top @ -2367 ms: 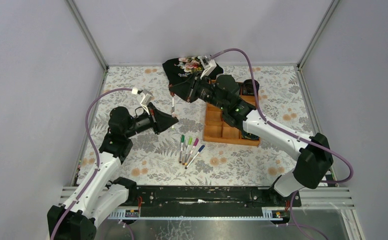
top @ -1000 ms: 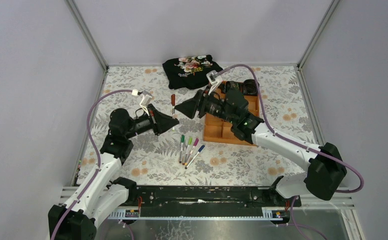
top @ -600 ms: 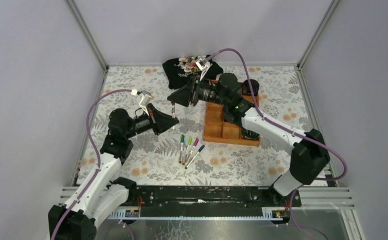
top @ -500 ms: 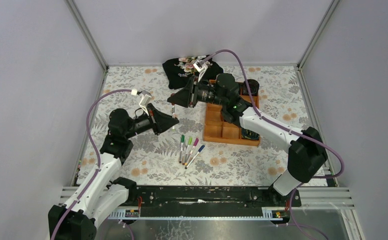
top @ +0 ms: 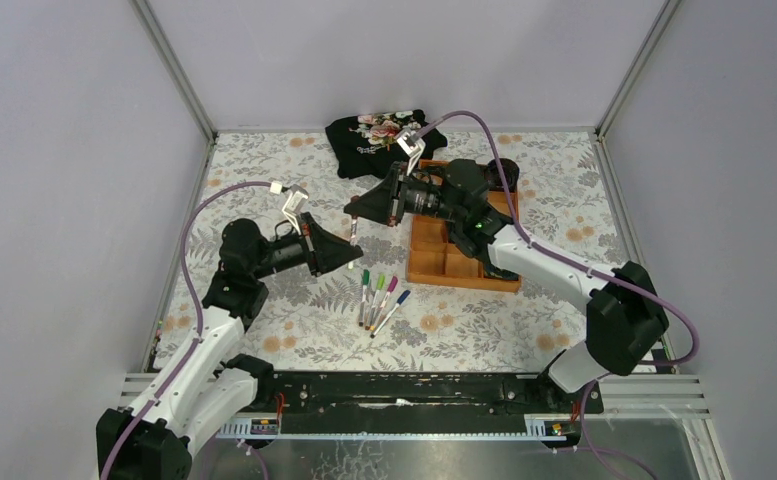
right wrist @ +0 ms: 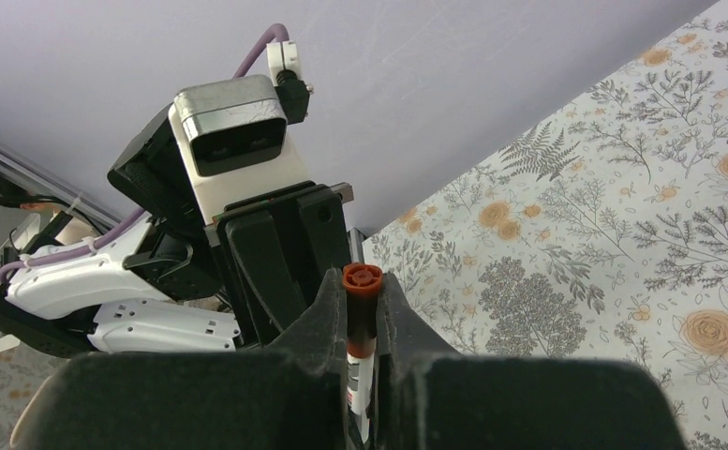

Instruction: Insert the pens into the pen caps

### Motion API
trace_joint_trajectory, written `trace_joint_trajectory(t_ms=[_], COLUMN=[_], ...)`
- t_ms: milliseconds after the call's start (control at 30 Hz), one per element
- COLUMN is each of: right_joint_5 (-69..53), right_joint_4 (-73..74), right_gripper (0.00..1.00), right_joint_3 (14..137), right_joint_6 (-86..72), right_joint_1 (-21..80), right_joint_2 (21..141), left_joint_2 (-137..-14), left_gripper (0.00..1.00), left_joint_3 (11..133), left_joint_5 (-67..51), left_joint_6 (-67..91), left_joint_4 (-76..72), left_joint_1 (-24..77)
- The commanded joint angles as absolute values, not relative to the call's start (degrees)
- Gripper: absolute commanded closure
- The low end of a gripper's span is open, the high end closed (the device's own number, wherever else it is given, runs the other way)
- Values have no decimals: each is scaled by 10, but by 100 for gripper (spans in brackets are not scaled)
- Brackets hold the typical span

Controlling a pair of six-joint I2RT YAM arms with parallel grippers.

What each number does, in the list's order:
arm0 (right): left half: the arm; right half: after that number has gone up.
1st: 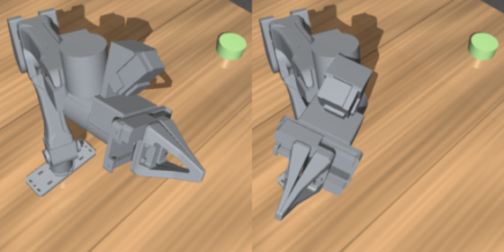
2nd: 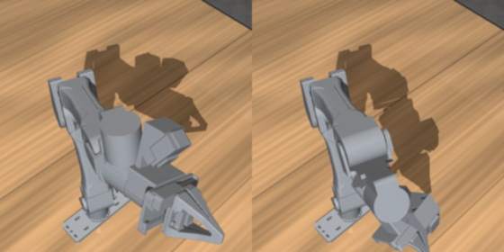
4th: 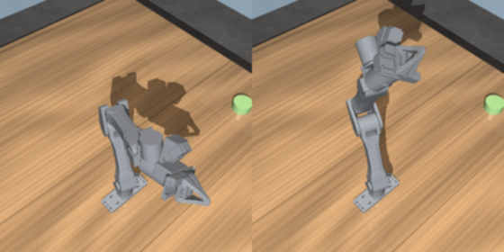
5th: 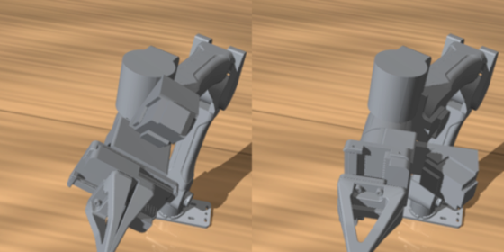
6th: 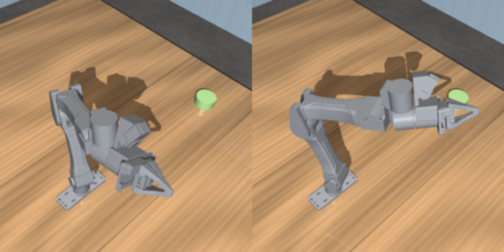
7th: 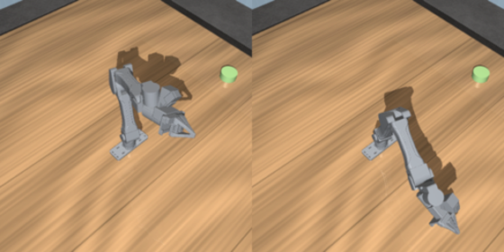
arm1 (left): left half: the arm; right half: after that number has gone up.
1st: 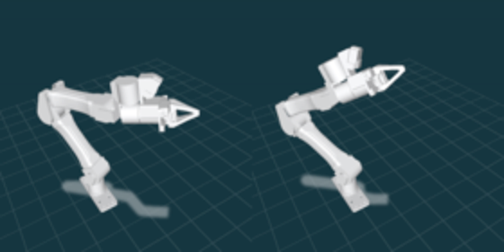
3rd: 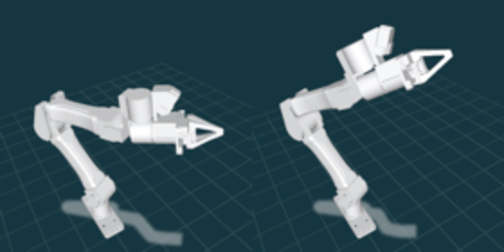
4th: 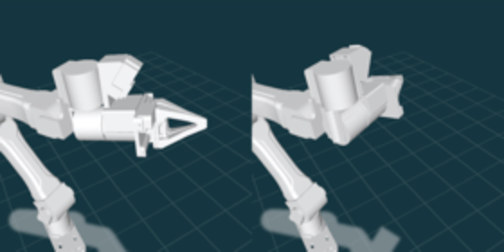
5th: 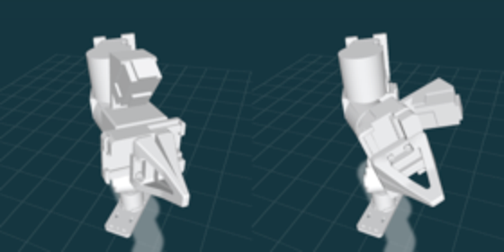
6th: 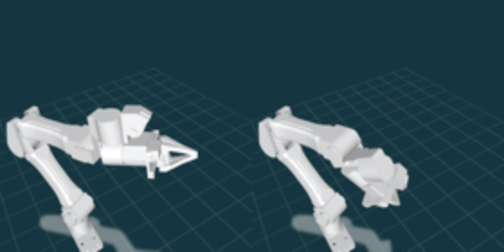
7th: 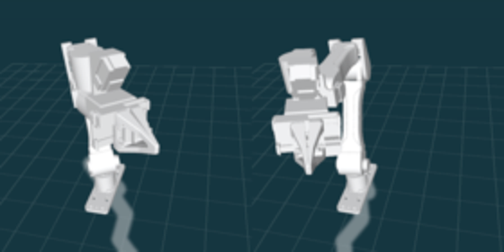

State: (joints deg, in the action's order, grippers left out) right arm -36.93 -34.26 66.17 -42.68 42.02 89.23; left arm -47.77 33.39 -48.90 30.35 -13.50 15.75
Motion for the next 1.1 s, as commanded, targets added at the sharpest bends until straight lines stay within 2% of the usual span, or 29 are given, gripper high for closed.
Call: trace_joint_trajectory(t_ms=[0,400,533,600,667,733,800,900,1067], right_joint_5=[-430,-428,-325,-247,-182,-134,-102,-14,81], right_joint_4=[-260,-238,-105,-45,-22,-17,-3,56,124], right_gripper=[100,100,100,84,57,36,23,17,7], right_joint_3=[610,495,528,555,562,551,538,529,496], right_joint_6=[-405,-433,-361,-332,-325,-323,-321,-313,-305], right_joint_1=[444,528,526,521,510,491,465,428,369], right_joint_2=[863,826,776,755,730,701,675,649,604], left_joint_2=[-472,-484,-482,-472,-460,-455,-465,-492,-545], left_gripper=[100,100,100,100,100,100,100,100,100], left_joint_3=[365,382,374,345,311,282,261,232,198], left_joint_5=[-470,-460,-426,-374,-311,-222,-159,-110,-58], left_joint_6=[338,385,345,335,337,351,368,385,400], left_joint_4=[-283,-362,-278,-217,-160,-85,-13,47,59], left_joint_1=[150,148,149,154,166,180,193,212,260])
